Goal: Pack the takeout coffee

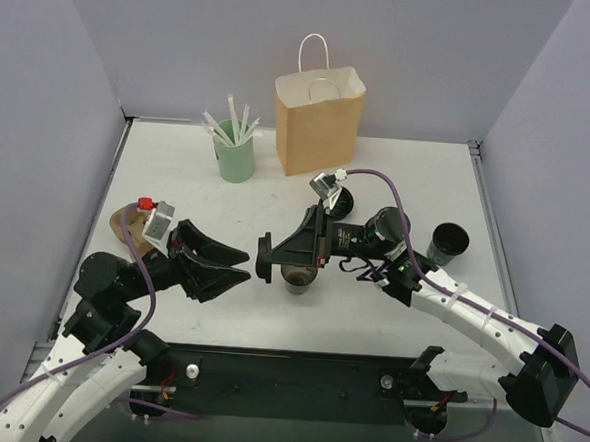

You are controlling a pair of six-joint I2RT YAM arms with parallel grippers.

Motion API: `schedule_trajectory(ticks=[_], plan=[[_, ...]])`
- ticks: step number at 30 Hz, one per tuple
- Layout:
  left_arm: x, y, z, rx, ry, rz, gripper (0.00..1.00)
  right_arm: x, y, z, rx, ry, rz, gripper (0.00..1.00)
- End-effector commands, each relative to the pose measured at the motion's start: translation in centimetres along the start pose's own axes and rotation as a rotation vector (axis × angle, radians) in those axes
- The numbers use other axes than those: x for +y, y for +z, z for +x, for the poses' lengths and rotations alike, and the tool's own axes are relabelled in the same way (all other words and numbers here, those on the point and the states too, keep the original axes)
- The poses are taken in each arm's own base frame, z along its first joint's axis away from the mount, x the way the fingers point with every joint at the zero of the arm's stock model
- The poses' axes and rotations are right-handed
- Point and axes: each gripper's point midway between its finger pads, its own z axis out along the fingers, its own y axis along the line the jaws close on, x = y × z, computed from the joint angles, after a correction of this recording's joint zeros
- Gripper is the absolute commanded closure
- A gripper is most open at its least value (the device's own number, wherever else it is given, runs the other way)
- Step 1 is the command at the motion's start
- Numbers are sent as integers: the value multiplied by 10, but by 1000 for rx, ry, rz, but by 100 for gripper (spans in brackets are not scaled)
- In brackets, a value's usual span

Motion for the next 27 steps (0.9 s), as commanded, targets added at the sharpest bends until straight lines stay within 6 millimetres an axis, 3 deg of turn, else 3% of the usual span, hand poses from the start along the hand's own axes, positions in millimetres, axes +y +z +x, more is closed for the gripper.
schedule_trajectory(ticks=[1, 10, 19, 24, 25, 27], plan=[[-10, 3, -6, -29, -1, 61, 41, 22, 1, -10, -44, -60, -106, 87], [-3, 11, -7, -31, -36, 56, 45, 21, 6, -13, -57, -39, -131, 87], [1, 13, -1, -28, -75, 61, 58, 18, 9, -17, -67, -23, -139, 87], [10, 16, 0, -25, -104, 20, 86, 11, 10, -18, -77, -10, -125, 82], [12, 16, 2, -18, -116, 4, 93, 9, 9, -17, -78, -6, -119, 78], [22, 16, 1, -20, -111, -51, 100, 3, 6, -16, -81, 7, -96, 71]])
